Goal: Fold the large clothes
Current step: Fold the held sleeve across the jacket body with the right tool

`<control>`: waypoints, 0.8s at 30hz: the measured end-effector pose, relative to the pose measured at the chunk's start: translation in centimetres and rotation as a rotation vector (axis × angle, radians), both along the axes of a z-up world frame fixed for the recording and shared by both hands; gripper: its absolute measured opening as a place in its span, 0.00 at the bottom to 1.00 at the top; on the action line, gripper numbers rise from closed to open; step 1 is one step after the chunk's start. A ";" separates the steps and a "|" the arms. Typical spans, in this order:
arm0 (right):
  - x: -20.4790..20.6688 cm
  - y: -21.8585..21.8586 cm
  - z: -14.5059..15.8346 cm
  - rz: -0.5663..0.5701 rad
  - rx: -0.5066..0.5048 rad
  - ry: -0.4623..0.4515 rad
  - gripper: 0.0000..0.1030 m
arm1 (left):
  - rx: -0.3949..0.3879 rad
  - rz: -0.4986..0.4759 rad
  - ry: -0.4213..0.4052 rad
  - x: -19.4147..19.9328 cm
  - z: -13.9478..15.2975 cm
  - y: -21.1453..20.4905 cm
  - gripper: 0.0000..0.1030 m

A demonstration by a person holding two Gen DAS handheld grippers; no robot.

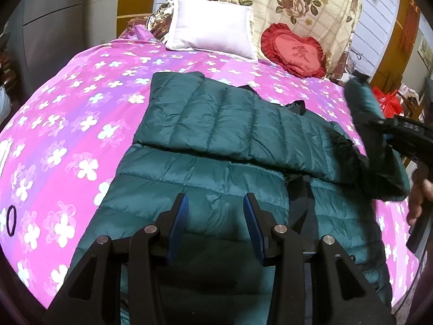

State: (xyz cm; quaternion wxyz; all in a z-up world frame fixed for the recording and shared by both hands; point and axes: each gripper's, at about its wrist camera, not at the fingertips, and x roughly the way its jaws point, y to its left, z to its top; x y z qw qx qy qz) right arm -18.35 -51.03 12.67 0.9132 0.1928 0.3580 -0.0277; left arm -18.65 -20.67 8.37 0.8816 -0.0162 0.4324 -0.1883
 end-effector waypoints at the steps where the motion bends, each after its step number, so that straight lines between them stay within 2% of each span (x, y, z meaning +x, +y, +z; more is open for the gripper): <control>1: 0.6 0.6 -0.5 0.010 0.005 0.010 0.20 | 0.003 -0.001 0.001 0.0 -0.1 0.0 0.31; 12: 5.2 5.5 -5.6 0.108 0.027 0.095 0.21 | 0.015 0.005 0.024 1.0 -1.1 0.1 0.31; 15: 6.2 6.4 -7.2 0.123 0.038 0.132 0.35 | 0.015 0.006 0.029 1.1 -1.3 0.1 0.31; 17: 6.4 6.8 -7.3 0.130 0.045 0.126 0.49 | 0.012 0.007 0.033 1.1 -1.4 0.1 0.31; 19: 6.3 7.2 -6.9 0.141 0.042 0.126 0.58 | 0.003 0.010 0.038 1.2 -1.4 0.3 0.31; 22: 5.5 7.6 -5.5 0.166 0.054 0.123 0.60 | -0.047 0.012 0.051 1.4 -1.3 0.7 0.31; 24: 4.1 7.3 -3.8 0.169 0.051 0.085 0.60 | -0.092 0.008 0.062 1.6 -1.0 0.9 0.31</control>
